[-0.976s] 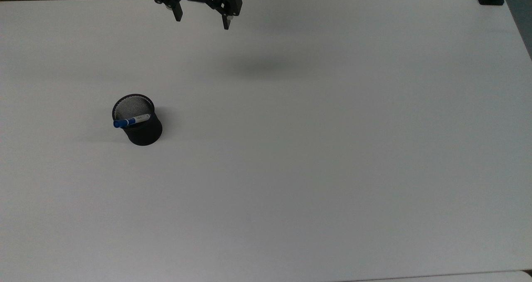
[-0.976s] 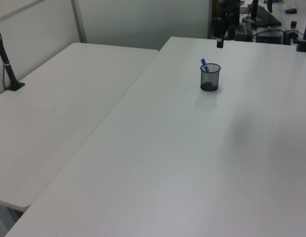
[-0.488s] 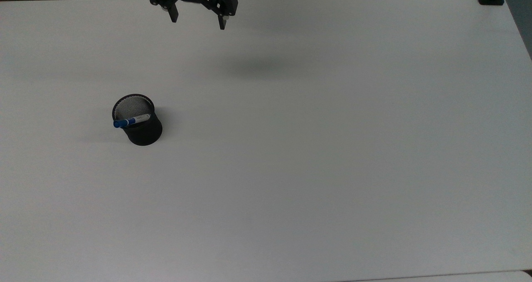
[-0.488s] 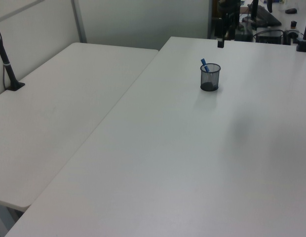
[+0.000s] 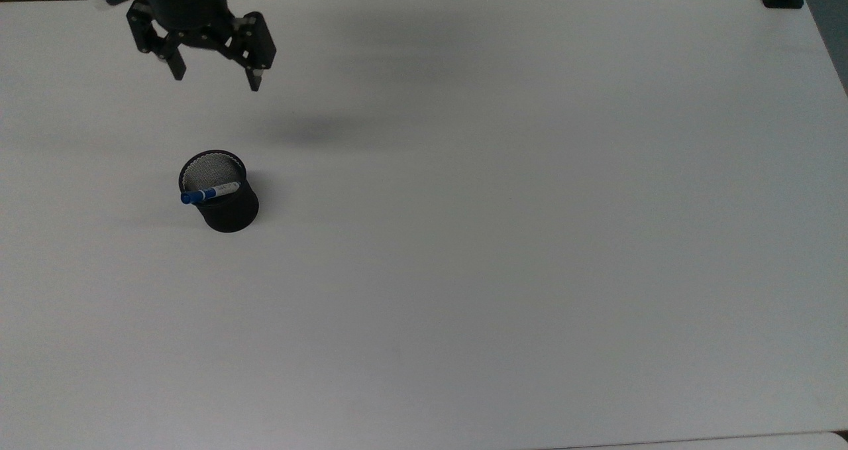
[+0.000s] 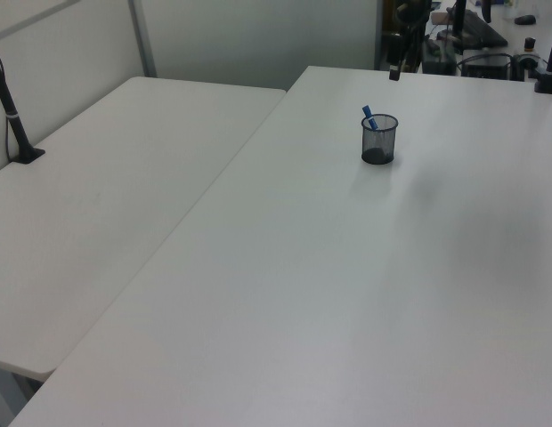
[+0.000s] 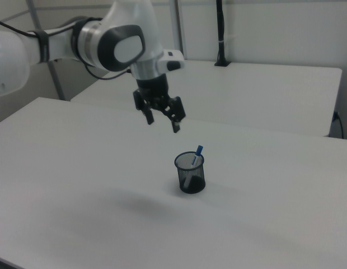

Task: Remove the marker
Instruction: 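Move the open gripper over the black mesh pen cup toward the marker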

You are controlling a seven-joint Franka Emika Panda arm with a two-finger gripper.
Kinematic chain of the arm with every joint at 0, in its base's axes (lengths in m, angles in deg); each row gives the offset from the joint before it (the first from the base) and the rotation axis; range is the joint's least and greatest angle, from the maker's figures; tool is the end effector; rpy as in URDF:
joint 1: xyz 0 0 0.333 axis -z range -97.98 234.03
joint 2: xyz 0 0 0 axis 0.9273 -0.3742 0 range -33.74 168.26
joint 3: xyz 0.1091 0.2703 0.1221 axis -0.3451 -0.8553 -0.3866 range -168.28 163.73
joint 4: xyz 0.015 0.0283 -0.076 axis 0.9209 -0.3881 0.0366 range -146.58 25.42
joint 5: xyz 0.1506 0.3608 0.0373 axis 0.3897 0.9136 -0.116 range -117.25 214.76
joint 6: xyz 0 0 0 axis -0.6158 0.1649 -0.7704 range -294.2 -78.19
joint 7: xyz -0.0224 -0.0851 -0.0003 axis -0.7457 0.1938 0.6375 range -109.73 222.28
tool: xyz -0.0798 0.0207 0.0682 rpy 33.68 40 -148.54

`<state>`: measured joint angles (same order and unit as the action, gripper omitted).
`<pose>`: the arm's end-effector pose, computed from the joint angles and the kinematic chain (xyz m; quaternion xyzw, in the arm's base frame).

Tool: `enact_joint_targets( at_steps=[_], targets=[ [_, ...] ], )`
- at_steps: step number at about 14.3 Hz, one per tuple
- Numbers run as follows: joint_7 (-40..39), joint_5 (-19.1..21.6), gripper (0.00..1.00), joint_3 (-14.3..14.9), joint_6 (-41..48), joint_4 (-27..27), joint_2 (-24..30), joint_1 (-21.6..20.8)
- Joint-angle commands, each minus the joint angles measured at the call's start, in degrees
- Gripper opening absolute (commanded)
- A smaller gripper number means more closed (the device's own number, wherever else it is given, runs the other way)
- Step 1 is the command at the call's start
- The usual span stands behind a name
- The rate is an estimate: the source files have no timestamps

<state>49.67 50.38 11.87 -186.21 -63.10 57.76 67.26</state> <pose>0.6083 -0.1321 0.5357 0.9971 -0.0600 0.0443 0.0142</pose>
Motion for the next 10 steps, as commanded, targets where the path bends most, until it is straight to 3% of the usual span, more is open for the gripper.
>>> enact_joint_targets(
  at_steps=[1, 4, 7, 10],
  targets=[
    [-3.5, 0.0, 1.00, 3.4, -6.6, -1.0, -2.9, -0.7],
    [-3.2, 0.9, 0.95, 4.1, -13.9, -0.9, -7.5, -0.1],
    [-3.2, 5.6, 0.93, 4.1, -19.4, -0.9, -9.7, 0.3],
    [-2.9, 6.2, 0.91, 4.1, -23.6, -0.7, -12.5, 0.3]
  ],
)
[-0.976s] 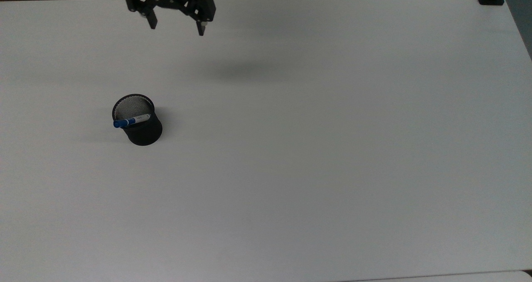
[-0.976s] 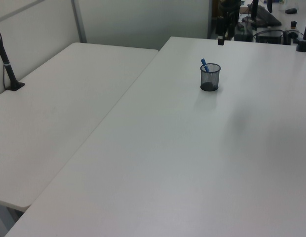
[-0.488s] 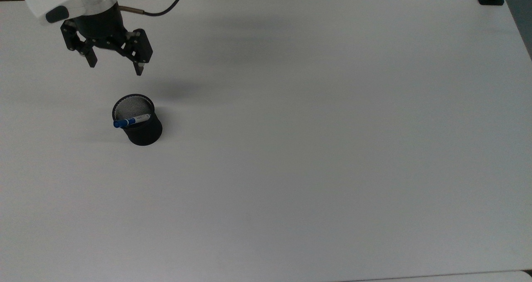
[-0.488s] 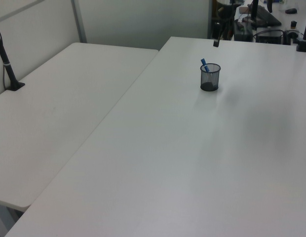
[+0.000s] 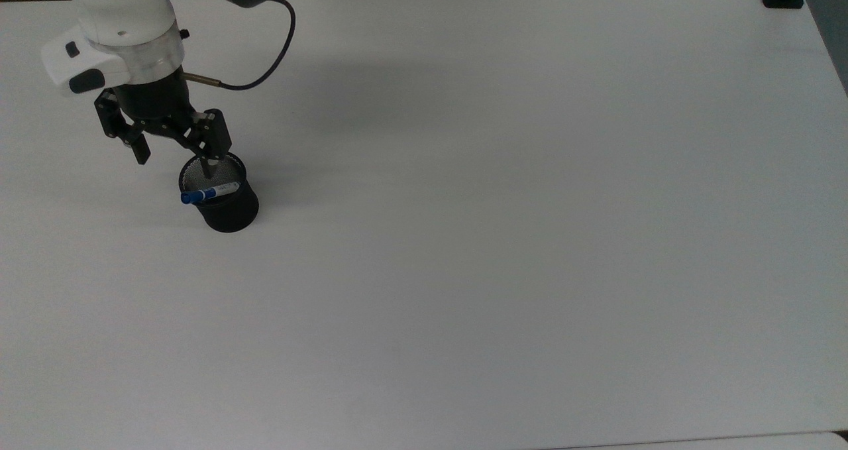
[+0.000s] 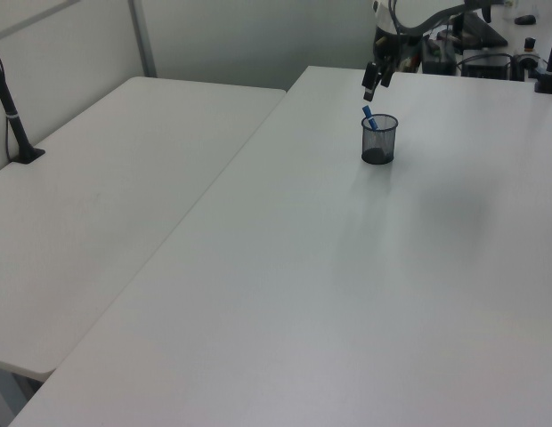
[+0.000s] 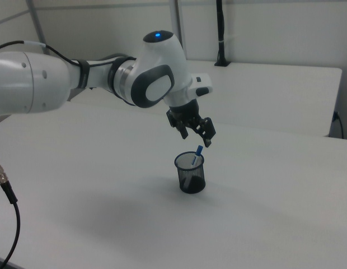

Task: Remove the marker
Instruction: 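Move the open gripper over the black mesh pen cup toward the marker, then lower the gripper and close it on the blue-capped marker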

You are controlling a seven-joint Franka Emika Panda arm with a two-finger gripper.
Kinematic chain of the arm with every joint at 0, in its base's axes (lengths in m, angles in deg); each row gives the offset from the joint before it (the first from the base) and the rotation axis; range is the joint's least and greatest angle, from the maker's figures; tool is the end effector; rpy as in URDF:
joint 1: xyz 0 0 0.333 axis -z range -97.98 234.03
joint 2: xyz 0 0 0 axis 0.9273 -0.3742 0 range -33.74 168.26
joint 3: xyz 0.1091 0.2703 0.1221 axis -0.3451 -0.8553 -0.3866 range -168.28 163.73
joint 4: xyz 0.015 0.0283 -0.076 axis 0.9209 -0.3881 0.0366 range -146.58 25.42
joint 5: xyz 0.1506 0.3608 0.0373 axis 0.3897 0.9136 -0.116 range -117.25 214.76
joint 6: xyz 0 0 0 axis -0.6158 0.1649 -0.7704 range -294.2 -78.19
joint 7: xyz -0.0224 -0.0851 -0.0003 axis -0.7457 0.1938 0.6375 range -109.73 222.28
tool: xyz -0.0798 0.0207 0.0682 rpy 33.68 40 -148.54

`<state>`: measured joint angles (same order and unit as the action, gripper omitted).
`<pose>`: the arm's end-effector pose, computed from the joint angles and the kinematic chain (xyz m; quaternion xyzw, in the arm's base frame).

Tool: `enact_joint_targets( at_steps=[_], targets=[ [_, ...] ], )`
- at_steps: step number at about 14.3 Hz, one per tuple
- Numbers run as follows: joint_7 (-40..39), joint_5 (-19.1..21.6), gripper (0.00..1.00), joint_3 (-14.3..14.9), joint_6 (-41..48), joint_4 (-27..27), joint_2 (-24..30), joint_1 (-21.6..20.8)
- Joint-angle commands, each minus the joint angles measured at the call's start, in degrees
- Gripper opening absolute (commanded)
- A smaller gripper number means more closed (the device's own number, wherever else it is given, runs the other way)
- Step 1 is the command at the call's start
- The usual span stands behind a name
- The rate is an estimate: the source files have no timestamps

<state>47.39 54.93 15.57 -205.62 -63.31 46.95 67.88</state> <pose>0.6575 -0.1796 0.4525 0.9883 -0.0869 0.1210 0.0334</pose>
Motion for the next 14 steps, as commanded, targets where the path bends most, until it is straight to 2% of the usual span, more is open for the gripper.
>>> enact_joint_targets(
  at_steps=[1, 5, 11, 14],
  targets=[
    [-0.3, 1.6, 0.89, 0.4, -5.3, -0.5, -2.2, -0.4],
    [0.0, 1.6, 0.66, 0.3, -6.1, -0.5, -3.4, -0.7],
    [-0.5, 1.5, 0.52, 0.3, -6.1, -0.6, -3.6, -0.9],
    [-0.7, 1.2, 0.38, 0.3, -6.1, -0.7, -3.6, -0.9]
  ],
)
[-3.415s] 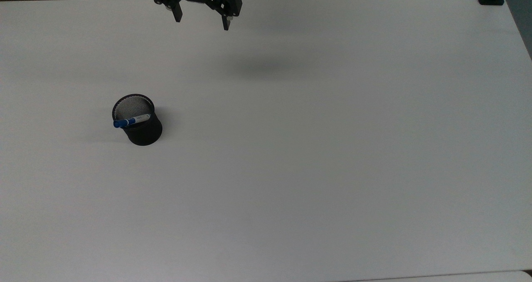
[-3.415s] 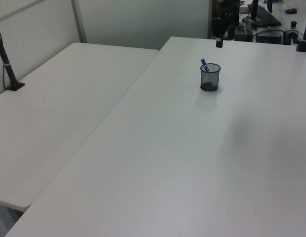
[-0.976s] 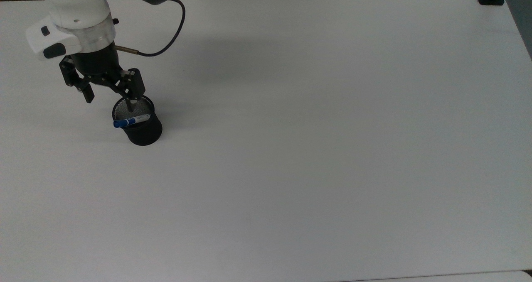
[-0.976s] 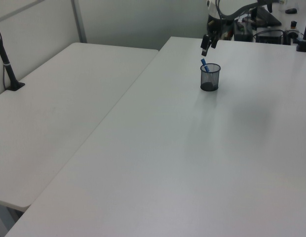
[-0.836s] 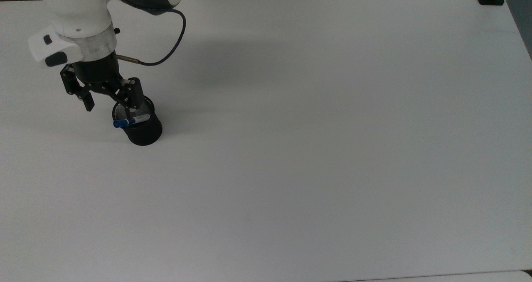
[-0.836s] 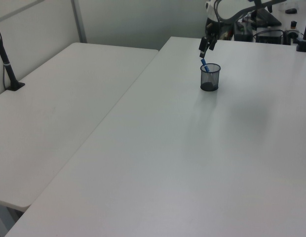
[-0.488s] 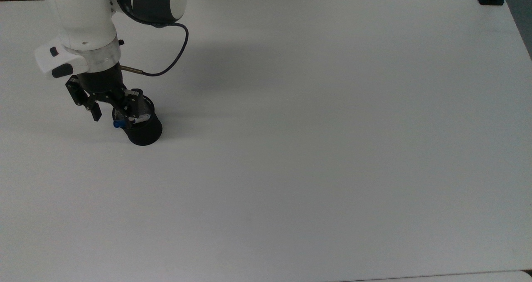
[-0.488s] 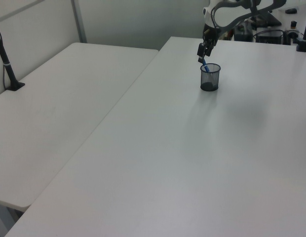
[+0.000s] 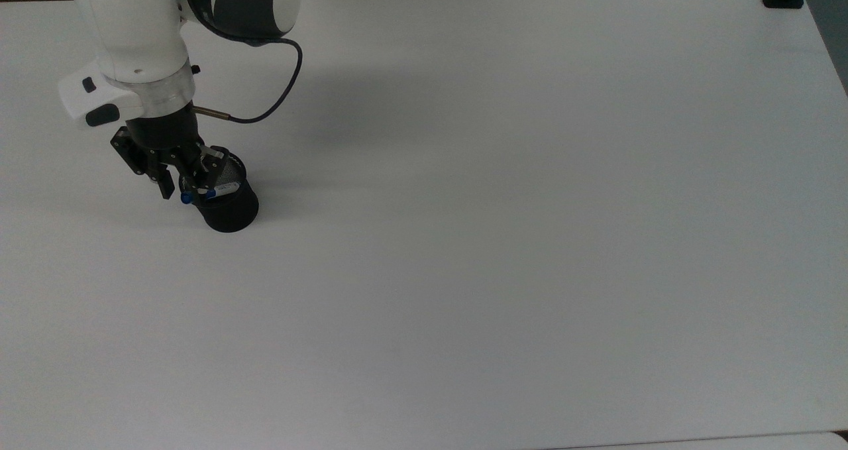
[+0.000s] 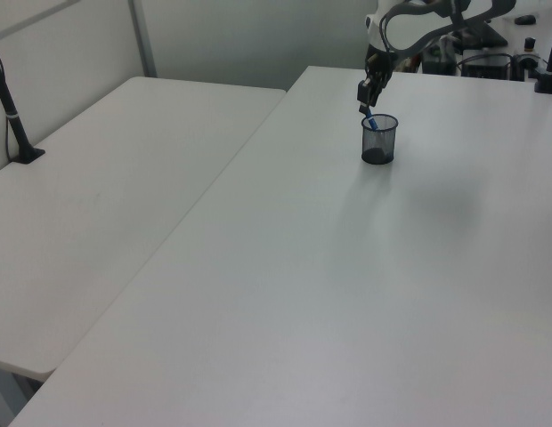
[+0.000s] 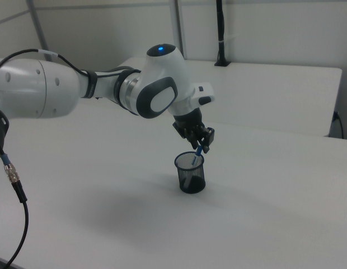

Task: Remove the marker
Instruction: 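Lower the gripper and close it on the blue-capped marker, then lift the marker up out of the pen cup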

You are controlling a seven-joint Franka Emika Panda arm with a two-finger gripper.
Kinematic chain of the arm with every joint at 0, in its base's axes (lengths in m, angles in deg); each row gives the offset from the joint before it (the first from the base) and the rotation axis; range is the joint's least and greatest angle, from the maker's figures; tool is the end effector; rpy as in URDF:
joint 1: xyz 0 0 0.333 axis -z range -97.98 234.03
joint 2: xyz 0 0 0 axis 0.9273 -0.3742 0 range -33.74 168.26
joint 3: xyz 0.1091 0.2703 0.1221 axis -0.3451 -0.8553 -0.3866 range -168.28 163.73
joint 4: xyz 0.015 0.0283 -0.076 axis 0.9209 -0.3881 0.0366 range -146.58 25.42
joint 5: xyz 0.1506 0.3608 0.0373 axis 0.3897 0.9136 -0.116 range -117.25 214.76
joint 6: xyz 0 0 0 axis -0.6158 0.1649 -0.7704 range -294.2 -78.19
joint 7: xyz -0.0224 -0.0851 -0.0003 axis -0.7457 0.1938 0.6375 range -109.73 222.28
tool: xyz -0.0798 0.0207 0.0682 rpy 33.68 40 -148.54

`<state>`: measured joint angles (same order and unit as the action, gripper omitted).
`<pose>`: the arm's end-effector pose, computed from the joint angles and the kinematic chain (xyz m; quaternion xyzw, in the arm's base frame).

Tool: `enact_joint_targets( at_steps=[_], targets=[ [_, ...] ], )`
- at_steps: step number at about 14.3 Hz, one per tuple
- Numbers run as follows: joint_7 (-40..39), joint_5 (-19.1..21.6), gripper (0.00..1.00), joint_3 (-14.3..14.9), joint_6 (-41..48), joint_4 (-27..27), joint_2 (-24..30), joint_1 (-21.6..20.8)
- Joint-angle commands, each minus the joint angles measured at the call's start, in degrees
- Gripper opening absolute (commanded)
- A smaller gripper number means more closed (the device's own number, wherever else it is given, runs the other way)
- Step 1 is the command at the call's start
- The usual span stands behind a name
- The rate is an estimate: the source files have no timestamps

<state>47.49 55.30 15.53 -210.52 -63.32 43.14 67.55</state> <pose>0.6720 -0.1773 0.4178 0.9870 -0.0842 0.1301 0.0432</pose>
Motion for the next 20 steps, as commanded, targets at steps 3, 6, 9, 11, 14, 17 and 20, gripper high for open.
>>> enact_joint_targets(
  at_steps=[3, 6, 9, 11, 14, 17, 20],
  targets=[
    [-0.8, 0.8, 0.24, 0.3, -1.2, -0.7, 0.3, -0.6],
    [-0.8, 0.8, 0.18, 0.3, -1.2, -0.7, 0.3, -0.6],
    [-0.6, 0.9, 0.17, 0.3, -1.1, -0.7, 0.6, -0.5],
    [-0.1, 1.2, 0.17, 0.3, -0.4, -0.5, 2.2, -0.6],
    [0.3, 1.4, 0.16, 0.2, 1.2, -0.4, 6.0, -0.6],
    [0.3, 1.3, 0.16, 0.2, 1.2, -0.2, 10.6, -0.1],
    [0.5, 1.4, 0.17, -0.1, 3.9, -0.2, 15.5, -0.4]
  ],
)
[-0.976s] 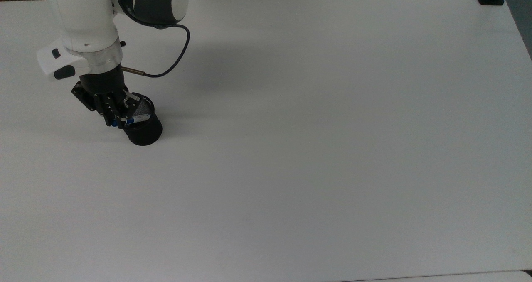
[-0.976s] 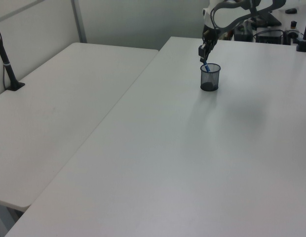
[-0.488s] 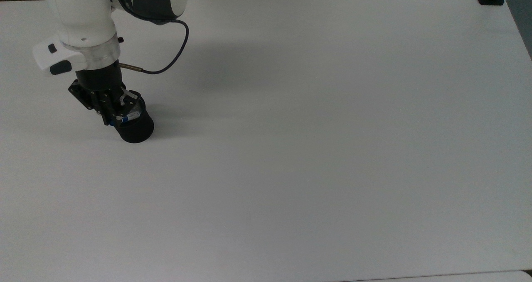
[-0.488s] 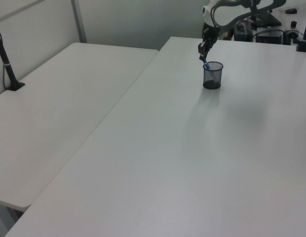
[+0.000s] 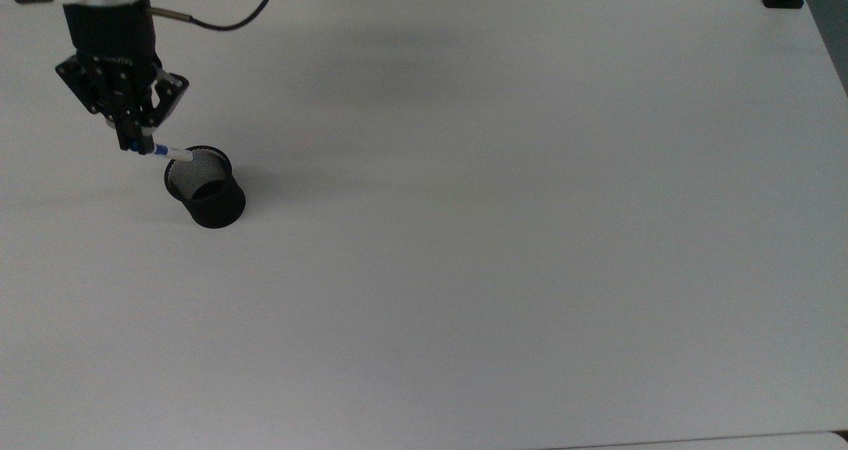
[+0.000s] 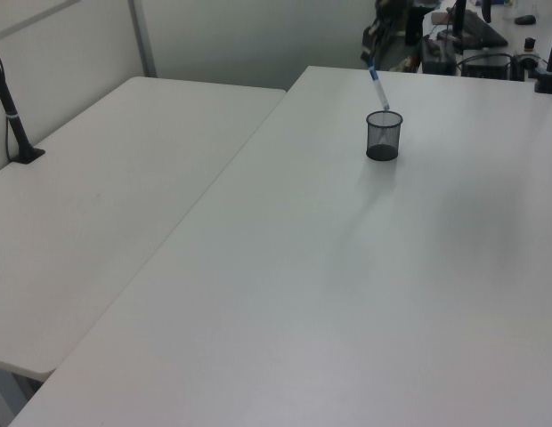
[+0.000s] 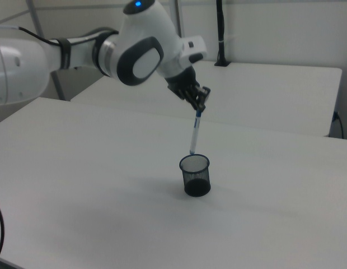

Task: Remove the marker
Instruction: 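Lift the marker up out of the pen cup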

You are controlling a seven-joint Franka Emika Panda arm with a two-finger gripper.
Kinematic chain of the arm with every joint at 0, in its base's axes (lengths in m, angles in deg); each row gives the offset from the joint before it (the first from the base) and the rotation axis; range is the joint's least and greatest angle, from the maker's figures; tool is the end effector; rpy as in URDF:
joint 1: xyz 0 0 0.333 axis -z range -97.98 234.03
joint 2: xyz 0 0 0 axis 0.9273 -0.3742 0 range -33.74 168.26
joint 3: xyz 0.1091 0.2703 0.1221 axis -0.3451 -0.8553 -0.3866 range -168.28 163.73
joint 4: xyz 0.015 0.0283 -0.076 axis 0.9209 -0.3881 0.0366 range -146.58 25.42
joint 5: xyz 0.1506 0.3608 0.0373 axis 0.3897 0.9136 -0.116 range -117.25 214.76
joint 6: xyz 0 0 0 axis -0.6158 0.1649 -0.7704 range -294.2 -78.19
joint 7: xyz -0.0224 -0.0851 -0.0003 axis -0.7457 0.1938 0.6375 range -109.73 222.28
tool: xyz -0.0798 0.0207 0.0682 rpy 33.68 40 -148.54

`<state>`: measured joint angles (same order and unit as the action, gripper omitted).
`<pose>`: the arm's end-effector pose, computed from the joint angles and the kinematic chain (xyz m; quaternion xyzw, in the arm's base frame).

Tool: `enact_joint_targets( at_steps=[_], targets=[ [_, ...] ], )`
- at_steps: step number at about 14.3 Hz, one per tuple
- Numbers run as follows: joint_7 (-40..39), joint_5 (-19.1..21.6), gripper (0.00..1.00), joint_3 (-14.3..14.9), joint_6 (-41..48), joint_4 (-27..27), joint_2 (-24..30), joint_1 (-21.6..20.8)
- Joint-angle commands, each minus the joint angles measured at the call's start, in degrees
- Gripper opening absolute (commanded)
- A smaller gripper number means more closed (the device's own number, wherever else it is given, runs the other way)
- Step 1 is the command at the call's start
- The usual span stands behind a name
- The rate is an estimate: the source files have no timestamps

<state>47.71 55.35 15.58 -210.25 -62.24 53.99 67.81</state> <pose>0.6444 -0.1806 0.5517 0.9683 -0.0917 0.2296 0.0353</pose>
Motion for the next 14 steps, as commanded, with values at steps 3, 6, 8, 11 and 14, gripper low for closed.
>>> enact_joint_targets(
  at_steps=[3, 6, 8, 11, 14],
  targets=[
    [0.2, 1.2, 0.17, -0.6, 13.0, -0.8, 5.2, -3.1],
    [1.0, 1.2, 0.17, -1.6, 26.6, -0.7, 4.7, -7.1],
    [3.1, 1.2, 0.17, -4.4, 32.7, -1.0, 3.6, -7.4],
    [8.1, 1.2, 0.17, -6.0, 36.1, -1.8, -3.2, -9.1],
    [8.3, 1.1, 0.17, -5.9, 35.9, -1.8, -9.5, -10.3]
  ],
)
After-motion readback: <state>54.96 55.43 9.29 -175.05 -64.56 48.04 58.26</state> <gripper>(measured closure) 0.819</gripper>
